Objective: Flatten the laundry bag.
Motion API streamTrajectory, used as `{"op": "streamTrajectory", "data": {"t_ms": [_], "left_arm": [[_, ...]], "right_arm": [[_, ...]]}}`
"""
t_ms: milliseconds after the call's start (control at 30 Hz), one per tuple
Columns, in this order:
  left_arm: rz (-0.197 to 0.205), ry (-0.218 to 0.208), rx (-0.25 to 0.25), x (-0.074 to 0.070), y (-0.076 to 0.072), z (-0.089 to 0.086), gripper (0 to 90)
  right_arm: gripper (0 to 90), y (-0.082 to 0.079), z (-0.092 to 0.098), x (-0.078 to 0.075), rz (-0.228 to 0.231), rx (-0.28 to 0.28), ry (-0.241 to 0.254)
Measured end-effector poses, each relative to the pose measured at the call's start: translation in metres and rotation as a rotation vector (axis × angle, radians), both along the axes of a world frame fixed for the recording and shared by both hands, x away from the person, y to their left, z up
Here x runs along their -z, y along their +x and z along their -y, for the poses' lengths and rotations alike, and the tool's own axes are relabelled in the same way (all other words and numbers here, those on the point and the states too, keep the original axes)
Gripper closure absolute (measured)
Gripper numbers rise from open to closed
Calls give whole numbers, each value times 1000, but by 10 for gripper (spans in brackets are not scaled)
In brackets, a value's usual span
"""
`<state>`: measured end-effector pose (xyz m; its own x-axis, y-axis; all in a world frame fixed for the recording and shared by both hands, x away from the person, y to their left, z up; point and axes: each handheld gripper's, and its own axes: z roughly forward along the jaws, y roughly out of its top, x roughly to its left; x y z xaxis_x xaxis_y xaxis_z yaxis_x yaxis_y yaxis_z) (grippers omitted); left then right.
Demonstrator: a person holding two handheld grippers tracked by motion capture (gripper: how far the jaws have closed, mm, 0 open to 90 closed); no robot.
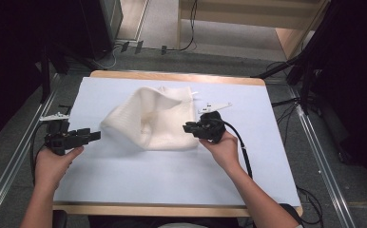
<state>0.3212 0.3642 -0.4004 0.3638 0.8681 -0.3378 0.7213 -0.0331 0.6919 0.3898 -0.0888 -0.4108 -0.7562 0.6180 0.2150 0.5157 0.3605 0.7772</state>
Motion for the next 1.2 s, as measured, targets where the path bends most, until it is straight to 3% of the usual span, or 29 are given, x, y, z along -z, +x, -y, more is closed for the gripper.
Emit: {"op": "streamTrajectory", "data": {"t_ms": [67,267,433,567,667,700,733,833,867,900,1000,1200], "left_arm": [[-3,5,1,0,0,-1,410],[-9,9,-9,1,-1,-6,409],[-3,3,-15,1,-2,-9,408],[1,0,-17,-1,-2,-10,408],[-3,2,-12,-1,0,-9,407],[-1,2,-12,0,0,-8,407],[-1,2,-12,0,0,-8,406],[-3,4,-8,0,1,-7,406],[-3,4,-8,0,1,-7,405],[-7,1,-8,0,1,-8,405],[-20,-16,-13,0,1,-8,405],[-25,-11,-9,1,2,-7,406]], "right_arm": [[656,2,5,5,-2,20,-10],[588,3,13,18,-35,43,-37],[577,-9,14,28,-52,22,-68],[570,-13,13,34,-66,36,-81],[511,-11,10,43,-81,40,-105],[497,-10,5,51,-92,34,-164],[497,-10,5,51,-92,34,-164],[637,-10,2,52,-60,20,-192],[637,-10,2,52,-60,20,-192],[739,-9,3,52,-37,0,-196],[765,-6,6,49,-41,-8,-188],[773,7,24,45,-61,32,-159]]}}
